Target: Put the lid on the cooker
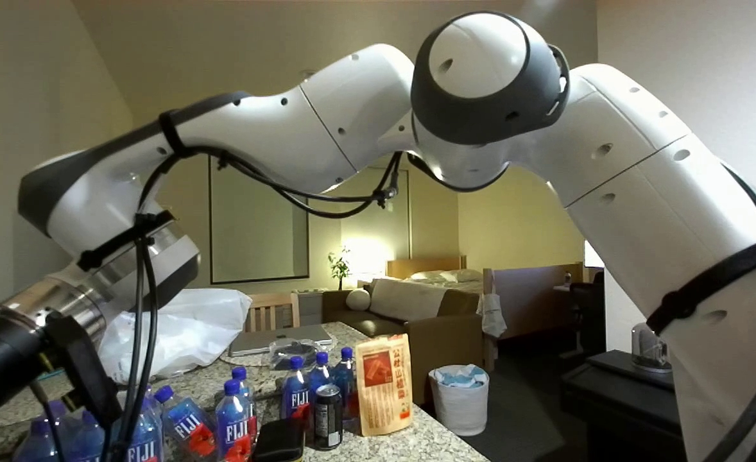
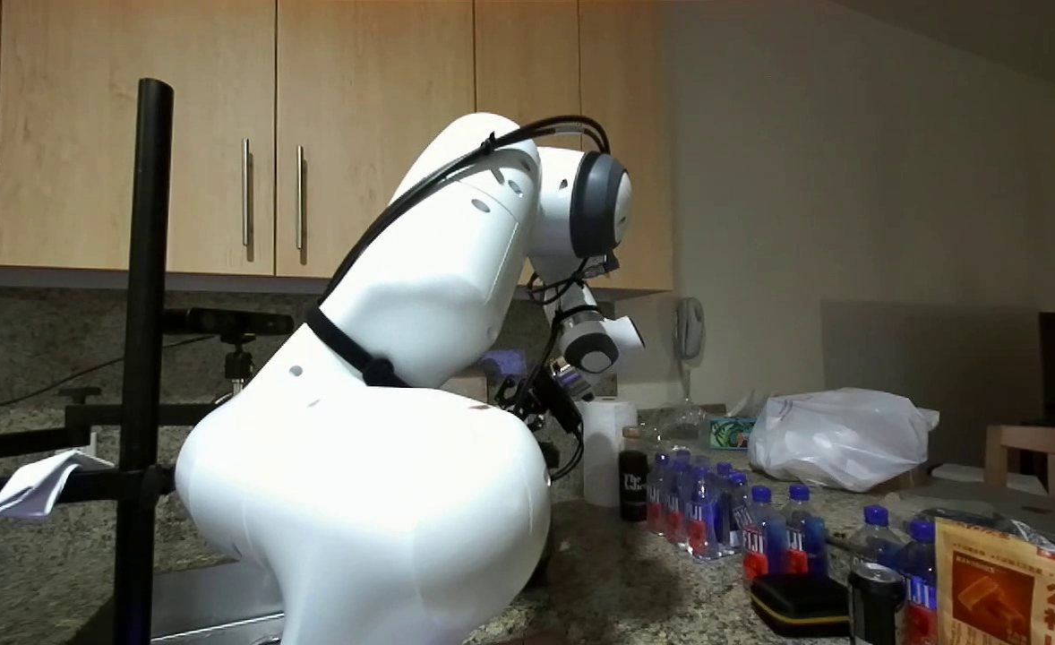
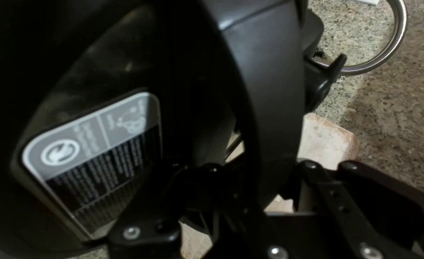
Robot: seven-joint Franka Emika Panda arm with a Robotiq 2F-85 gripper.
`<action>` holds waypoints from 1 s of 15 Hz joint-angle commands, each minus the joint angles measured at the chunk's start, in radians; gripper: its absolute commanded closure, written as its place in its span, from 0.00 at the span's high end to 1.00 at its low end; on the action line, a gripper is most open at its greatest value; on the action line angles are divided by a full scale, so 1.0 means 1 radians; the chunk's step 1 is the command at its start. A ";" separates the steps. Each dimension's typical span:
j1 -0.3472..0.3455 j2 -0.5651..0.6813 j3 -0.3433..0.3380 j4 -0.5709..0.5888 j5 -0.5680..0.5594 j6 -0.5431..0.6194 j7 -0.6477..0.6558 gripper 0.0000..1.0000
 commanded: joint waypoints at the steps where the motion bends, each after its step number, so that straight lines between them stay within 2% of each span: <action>1: -0.042 -0.144 0.044 -0.136 0.127 0.043 -0.108 0.03; 4: -0.061 -0.129 0.023 -0.126 0.198 0.033 -0.159 0.03; 8: -0.094 -0.054 -0.023 -0.061 0.240 0.005 -0.144 0.03; 12: -0.092 -0.075 -0.038 -0.027 0.244 0.017 -0.130 0.03; 15: -0.079 -0.075 -0.028 0.008 0.222 -0.028 -0.110 0.03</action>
